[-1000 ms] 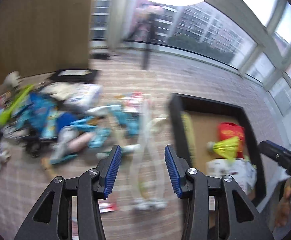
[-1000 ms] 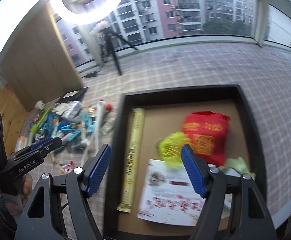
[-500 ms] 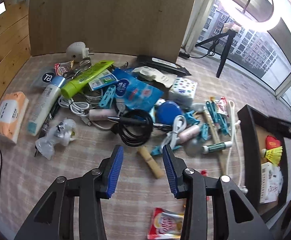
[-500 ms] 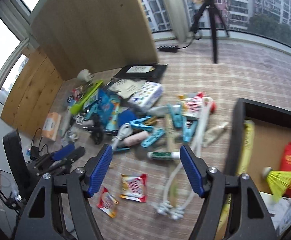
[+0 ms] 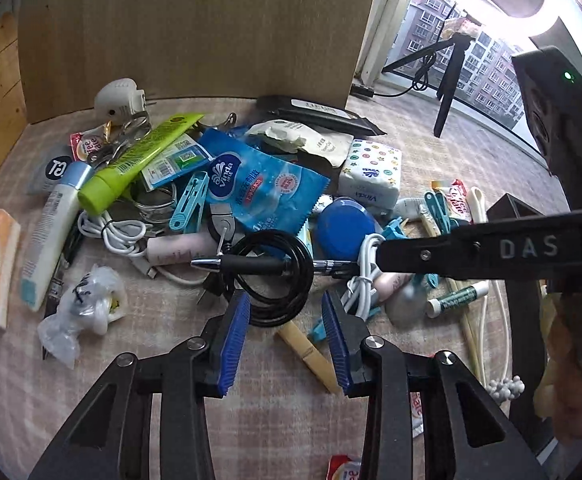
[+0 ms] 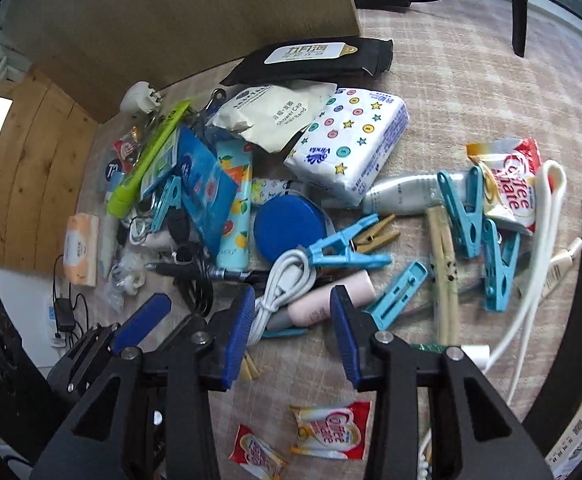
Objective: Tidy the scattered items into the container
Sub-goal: 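Move the left gripper to the black cable coil while the right gripper reaches a white cable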
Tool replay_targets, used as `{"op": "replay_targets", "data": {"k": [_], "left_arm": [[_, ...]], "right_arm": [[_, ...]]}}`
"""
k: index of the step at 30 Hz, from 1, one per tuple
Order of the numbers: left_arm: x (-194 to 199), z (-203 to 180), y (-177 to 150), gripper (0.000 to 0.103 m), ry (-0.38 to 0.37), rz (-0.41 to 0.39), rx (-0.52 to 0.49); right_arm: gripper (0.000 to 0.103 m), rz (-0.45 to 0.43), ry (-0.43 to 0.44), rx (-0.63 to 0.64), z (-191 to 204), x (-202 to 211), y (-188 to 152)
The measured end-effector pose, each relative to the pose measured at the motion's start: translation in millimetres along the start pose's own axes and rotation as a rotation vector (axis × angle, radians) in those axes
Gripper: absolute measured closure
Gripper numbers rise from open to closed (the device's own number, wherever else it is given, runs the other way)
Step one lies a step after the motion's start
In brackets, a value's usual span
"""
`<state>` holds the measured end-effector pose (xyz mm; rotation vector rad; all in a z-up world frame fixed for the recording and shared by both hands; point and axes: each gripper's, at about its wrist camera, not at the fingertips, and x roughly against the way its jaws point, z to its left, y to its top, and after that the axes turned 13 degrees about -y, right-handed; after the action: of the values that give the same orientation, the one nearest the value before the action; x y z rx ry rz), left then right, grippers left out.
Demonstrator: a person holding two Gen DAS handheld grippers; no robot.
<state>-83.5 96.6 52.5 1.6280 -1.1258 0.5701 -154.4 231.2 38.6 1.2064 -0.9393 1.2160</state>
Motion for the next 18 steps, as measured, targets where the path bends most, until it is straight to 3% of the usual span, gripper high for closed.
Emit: {"op": "replay_targets", "data": {"k": [6, 8, 12, 14, 18], "left_arm": [[-14, -3, 3, 0.068, 0.013, 0.019, -0.019], [-17, 0, 4, 0.076, 0.014, 0.019, -0.006], [-18, 2, 5, 0.078, 0.011, 0.009, -0.007], [-16, 3, 4, 0.087, -0.007, -0.001, -0.012], [-8, 6, 2, 0.090, -0.029, -0.024, -0.007]], "right_arm": [[0.068, 0.018, -0.043, 0.012, 12, -14, 7], [0.069, 0.025, -0.045, 0.012, 15, -17, 8], [0.072, 0.036, -0.047, 0.010, 20, -24, 8], [0.072, 0.031, -0.048, 0.011, 21, -23, 8], [0.073, 0.032, -0.020, 0.004, 21, -21, 3]]}}
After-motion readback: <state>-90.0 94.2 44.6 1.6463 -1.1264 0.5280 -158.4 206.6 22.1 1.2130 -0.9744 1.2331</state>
